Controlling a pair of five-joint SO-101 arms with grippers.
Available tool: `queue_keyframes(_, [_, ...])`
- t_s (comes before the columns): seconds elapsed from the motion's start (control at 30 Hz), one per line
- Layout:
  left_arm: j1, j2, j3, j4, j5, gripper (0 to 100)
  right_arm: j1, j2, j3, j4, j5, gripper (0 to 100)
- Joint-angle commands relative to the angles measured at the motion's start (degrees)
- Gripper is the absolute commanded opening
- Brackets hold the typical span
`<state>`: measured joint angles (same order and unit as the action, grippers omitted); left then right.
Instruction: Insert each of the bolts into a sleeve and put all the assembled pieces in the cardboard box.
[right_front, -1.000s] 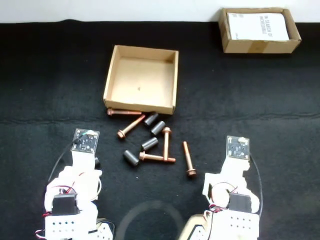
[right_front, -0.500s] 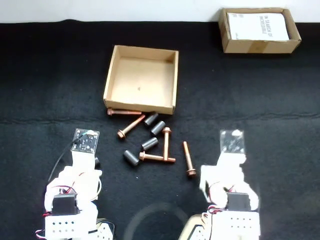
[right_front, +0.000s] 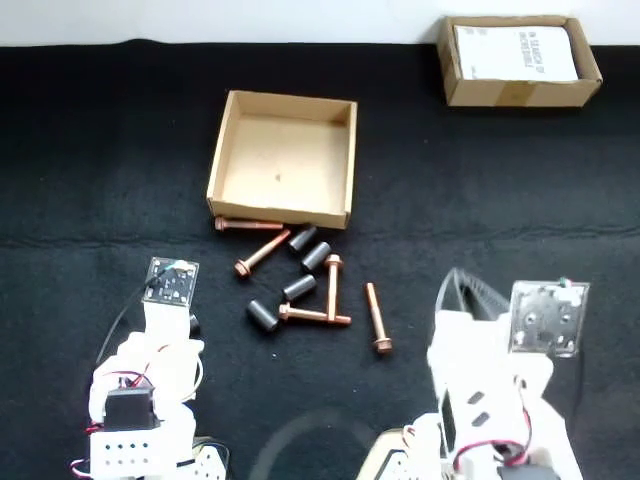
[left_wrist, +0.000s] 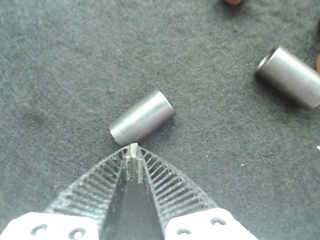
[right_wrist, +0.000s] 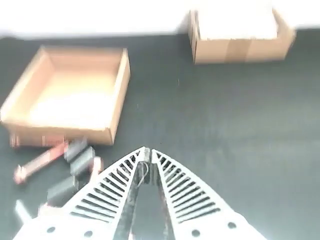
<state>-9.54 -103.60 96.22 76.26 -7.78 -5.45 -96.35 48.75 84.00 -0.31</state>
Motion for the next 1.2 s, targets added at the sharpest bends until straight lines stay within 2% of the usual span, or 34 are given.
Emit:
queue_keyframes(0.0, [-0.13, -0.22, 0.92, -0.53, 0.0, 1, -0.22, -3.82, -2.68, 13.14, 6.68, 14.2])
queue_keyframes(0.1, [-0.13, -0.22, 0.92, -0.53, 0.0, 1, 3.38, -6.9, -8.13, 17.01, 14.77, 24.1])
queue_keyframes(0.2, [-0.13, -0.22, 0.92, -0.53, 0.0, 1, 14.2, -5.76, -12.26, 17.01, 15.21, 24.8])
queue_keyframes(0.27, [-0.13, -0.22, 0.92, -0.53, 0.0, 1, 18.95, -2.51, -13.49, 17.01, 15.3, 24.8])
queue_keyframes(0.4, [0.22, -0.22, 0.92, -0.53, 0.0, 1, 18.15, 8.57, -18.59, 17.01, 14.42, 24.8])
queue_keyframes(0.5, [1.89, -0.22, 0.92, -0.53, 0.0, 1, 18.15, 19.03, -25.27, 17.19, 8.44, 24.8])
queue_keyframes(0.63, [3.65, -0.22, 0.92, -0.53, 0.0, 1, 18.42, 31.34, -29.32, 17.27, 5.27, 24.8])
queue_keyframes(0.77, [3.65, -0.22, 0.92, -0.53, 0.0, 1, 18.33, 42.07, -28.62, 17.27, 0.18, 24.8])
queue_keyframes(0.9, [3.65, -0.22, 0.92, -0.53, 0.0, 1, 18.15, 50.24, -24.57, 17.27, -0.44, 24.8])
queue_keyframes(1.07, [3.21, -0.22, 0.92, -0.53, -0.26, 1, 18.07, 53.76, -17.19, 17.27, -0.44, 24.8])
queue_keyframes(1.17, [3.21, -0.22, 0.75, -1.05, -0.35, 1, 15.69, 53.67, -14.29, 17.27, -1.41, 24.8])
